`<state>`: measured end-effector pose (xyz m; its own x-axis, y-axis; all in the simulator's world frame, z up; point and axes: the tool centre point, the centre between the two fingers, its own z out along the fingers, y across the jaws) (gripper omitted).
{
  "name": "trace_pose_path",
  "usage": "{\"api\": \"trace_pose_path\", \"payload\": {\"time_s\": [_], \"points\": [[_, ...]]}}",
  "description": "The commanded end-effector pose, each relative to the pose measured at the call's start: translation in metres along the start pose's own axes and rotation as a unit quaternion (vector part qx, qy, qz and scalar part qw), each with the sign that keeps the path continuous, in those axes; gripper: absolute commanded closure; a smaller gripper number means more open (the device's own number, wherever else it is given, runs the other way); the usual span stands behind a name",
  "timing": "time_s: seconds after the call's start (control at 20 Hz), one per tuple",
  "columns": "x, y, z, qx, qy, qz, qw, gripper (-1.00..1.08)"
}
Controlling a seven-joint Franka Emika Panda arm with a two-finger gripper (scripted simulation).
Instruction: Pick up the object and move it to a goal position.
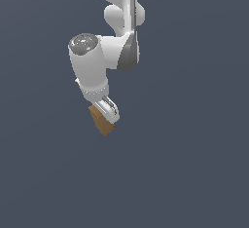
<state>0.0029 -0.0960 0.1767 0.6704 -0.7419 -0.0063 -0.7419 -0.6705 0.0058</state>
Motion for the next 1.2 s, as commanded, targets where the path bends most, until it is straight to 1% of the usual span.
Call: {"api": "trace_pose_path", "payload": {"time_s": [0.0, 0.55, 1.15], "points": [[0.021, 0.000, -0.010, 0.003, 0.004, 0.000, 1.0000, 1.08], [0.092, 0.002, -0.028, 0.003, 0.003, -0.001, 1.0000, 1.08], [0.149, 0.003, -0.043, 0.003, 0.003, 0.000, 1.0000, 1.08]]}}
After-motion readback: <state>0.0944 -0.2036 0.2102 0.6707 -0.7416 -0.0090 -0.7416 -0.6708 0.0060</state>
